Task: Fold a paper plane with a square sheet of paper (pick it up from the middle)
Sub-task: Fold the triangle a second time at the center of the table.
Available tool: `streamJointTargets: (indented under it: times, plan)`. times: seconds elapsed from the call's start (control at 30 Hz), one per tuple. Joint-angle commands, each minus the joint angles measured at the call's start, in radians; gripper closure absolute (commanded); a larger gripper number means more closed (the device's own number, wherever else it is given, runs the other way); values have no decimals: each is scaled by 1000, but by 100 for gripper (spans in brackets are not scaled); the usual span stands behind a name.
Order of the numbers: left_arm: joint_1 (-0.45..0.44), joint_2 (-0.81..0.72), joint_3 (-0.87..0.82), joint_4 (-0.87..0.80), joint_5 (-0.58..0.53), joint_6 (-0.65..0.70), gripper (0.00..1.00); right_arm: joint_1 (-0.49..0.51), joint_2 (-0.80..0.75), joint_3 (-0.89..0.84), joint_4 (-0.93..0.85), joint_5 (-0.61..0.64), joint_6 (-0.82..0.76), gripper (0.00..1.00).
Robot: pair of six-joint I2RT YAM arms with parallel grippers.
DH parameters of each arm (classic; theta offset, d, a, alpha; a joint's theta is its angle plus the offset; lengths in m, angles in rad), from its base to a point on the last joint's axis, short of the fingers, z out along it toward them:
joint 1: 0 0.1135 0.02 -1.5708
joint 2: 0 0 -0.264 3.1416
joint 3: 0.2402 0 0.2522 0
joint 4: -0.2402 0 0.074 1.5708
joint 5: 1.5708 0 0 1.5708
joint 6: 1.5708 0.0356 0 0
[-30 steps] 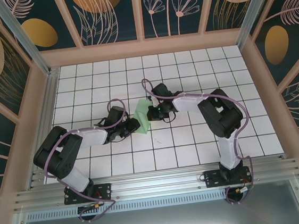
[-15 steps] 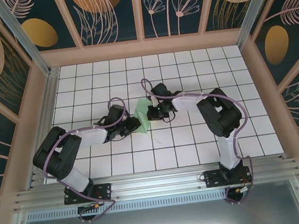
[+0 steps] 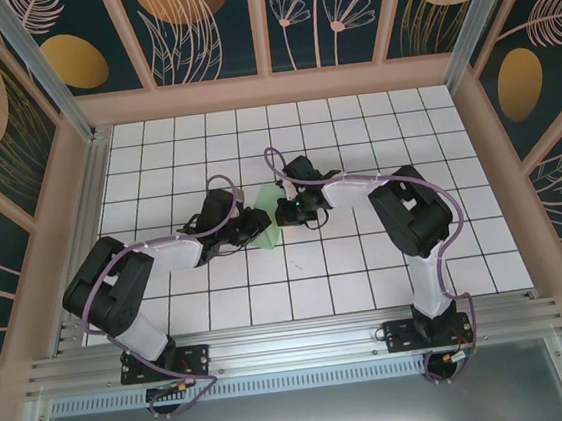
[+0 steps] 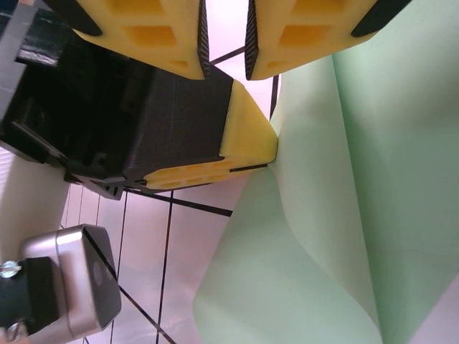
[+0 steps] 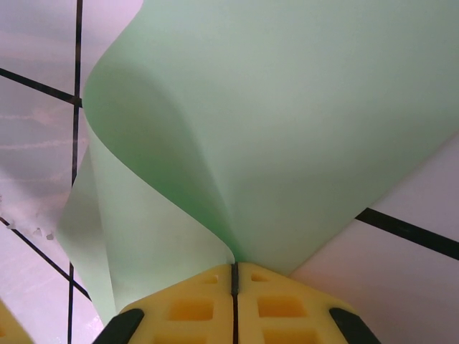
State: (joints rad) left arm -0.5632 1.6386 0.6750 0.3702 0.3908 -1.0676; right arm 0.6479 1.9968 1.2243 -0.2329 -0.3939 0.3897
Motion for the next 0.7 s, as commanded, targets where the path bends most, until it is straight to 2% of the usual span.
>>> streamJointTargets:
  times: [0.0,0.3,0.67]
  plan:
    - [-7,28,-8,71,39,-26,78,-3,34,24,-28,-7,-26,90]
    - [-7,69,-11,15,-13,-12,83,-14,32,17,-11,-42,-2,84]
    - [-7,70,-12,10,-36,-21,85,-46,15,-29,90,-147,58,75]
